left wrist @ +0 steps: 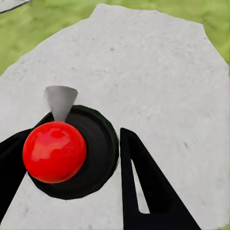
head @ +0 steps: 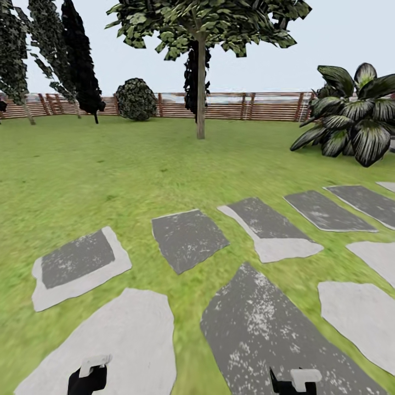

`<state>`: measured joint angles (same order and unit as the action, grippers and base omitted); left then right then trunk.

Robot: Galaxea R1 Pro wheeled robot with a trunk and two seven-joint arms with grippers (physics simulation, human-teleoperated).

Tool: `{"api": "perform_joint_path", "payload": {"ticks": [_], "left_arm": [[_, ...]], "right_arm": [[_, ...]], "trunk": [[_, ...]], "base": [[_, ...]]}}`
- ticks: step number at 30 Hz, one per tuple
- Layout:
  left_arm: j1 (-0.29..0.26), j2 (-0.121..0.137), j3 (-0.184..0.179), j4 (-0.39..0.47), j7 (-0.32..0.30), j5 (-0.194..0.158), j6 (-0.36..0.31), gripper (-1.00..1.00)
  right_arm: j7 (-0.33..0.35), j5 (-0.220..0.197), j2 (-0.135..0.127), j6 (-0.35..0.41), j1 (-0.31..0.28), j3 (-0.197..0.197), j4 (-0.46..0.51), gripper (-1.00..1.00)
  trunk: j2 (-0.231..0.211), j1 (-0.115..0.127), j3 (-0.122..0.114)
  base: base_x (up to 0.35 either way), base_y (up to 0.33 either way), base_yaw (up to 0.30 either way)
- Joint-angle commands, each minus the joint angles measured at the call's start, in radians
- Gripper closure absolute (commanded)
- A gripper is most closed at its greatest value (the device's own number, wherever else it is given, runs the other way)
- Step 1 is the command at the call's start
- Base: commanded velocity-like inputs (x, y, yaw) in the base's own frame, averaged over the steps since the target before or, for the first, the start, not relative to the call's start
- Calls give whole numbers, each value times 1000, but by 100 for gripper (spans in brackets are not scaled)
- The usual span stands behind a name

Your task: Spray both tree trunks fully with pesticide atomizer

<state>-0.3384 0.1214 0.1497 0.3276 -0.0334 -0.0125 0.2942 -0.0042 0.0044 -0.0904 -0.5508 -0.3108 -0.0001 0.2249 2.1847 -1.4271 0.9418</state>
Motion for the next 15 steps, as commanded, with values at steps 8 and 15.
{"api": "perform_joint_path", "payload": {"ticks": [8, 15], "left_arm": [[-1, 0, 4, -1, -3, -1, 3, 100], [-1, 0, 4, -1, -4, -1, 3, 100]], "right_arm": [[0, 2, 0, -3, -1, 0, -1, -100], [0, 2, 0, -3, -1, 0, -1, -100]], "trunk": [[0, 0, 1], [0, 0, 1]], "base": [[338, 0, 0], [338, 0, 0]]}}
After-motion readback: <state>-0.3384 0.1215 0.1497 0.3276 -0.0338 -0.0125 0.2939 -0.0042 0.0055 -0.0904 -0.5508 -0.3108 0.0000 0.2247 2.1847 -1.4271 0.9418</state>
